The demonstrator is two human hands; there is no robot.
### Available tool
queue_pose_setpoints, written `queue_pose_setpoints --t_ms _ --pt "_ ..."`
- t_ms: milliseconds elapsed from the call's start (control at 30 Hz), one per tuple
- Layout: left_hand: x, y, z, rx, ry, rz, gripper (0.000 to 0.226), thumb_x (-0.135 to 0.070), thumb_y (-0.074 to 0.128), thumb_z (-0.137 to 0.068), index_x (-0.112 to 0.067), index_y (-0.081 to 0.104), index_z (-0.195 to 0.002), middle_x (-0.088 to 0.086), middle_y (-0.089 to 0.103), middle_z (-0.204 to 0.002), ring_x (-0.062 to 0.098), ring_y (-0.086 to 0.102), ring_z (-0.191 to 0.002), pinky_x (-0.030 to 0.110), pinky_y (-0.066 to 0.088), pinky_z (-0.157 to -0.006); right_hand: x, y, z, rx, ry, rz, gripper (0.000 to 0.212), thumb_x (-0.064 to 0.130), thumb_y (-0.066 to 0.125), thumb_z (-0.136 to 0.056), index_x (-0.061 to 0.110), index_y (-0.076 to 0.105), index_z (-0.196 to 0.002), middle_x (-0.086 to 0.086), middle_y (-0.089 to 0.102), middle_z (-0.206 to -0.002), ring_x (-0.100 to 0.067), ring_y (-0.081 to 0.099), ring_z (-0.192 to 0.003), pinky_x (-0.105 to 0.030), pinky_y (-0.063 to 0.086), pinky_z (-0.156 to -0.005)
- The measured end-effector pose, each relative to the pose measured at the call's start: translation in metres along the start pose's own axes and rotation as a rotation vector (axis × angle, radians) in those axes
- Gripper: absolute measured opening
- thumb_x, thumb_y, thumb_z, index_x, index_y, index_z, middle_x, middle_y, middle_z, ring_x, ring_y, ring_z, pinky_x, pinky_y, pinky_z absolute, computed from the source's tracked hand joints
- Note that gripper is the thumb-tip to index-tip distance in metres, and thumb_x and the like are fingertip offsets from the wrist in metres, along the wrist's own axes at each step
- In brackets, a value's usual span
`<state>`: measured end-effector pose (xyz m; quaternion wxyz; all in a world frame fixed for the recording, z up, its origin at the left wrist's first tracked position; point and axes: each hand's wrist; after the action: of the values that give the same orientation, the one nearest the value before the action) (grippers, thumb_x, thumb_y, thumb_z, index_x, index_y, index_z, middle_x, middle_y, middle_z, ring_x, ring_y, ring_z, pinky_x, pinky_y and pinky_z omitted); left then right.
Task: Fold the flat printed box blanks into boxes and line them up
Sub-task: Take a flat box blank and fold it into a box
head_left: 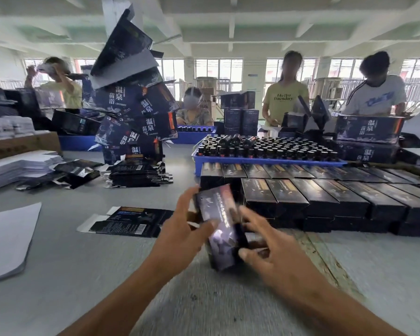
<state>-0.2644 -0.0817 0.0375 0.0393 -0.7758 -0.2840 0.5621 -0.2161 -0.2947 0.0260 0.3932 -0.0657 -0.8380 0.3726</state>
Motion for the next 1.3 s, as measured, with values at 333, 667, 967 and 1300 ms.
queue_pose_setpoints --t_ms 333,667,967,1300 --pt "0.017 -0.003 -0.010 -0.004 -0.134 -0.358 0.054 -0.054 0.042 -0.101 -0.041 0.025 -0.151 0.000 0.068 -0.122 0.017 0.068 -0.103 0.042 0.055 -0.092 0.001 0.024 -0.003 0.114 -0.117 0.442 0.053 0.047 0.050 -0.100 0.048 0.032 -0.150 0.020 0.006 -0.165 -0.006 0.044 -0.133 -0.025 0.042 -0.107" --pt "0.024 -0.002 -0.014 0.026 -0.078 -0.592 0.038 -0.050 0.042 -0.102 -0.039 0.052 -0.137 -0.011 0.062 -0.128 0.010 0.058 -0.112 0.033 0.049 -0.095 -0.003 0.029 -0.035 0.172 0.030 0.709 0.051 0.049 0.031 -0.105 0.040 0.024 -0.155 0.024 0.016 -0.163 -0.014 0.061 -0.118 -0.030 0.049 -0.092" --pt "0.045 -0.018 -0.025 -0.030 -0.091 -0.670 0.030 -0.032 0.045 -0.103 -0.035 0.061 -0.128 -0.012 0.062 -0.126 0.012 0.059 -0.110 0.031 0.049 -0.092 -0.011 0.040 -0.072 0.191 0.231 0.744 0.068 0.025 0.037 -0.104 0.032 -0.001 -0.160 0.008 -0.006 -0.169 -0.024 0.066 -0.093 -0.037 0.054 -0.077" --pt "0.060 -0.047 -0.028 0.097 -0.453 -1.057 0.041 -0.039 0.038 -0.101 -0.021 0.051 -0.136 0.011 0.051 -0.140 0.032 0.042 -0.131 0.050 0.034 -0.106 -0.005 0.024 -0.018 0.356 -0.029 0.632 0.038 0.041 0.031 -0.107 0.047 0.040 -0.144 0.041 0.024 -0.152 0.004 0.043 -0.134 -0.020 0.038 -0.109"
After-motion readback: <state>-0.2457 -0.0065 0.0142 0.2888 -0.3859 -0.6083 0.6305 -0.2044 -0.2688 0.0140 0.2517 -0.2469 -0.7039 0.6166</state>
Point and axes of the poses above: each hand's wrist, its own z-axis away from the middle knuckle, its own y-axis out of the palm, x = y × z
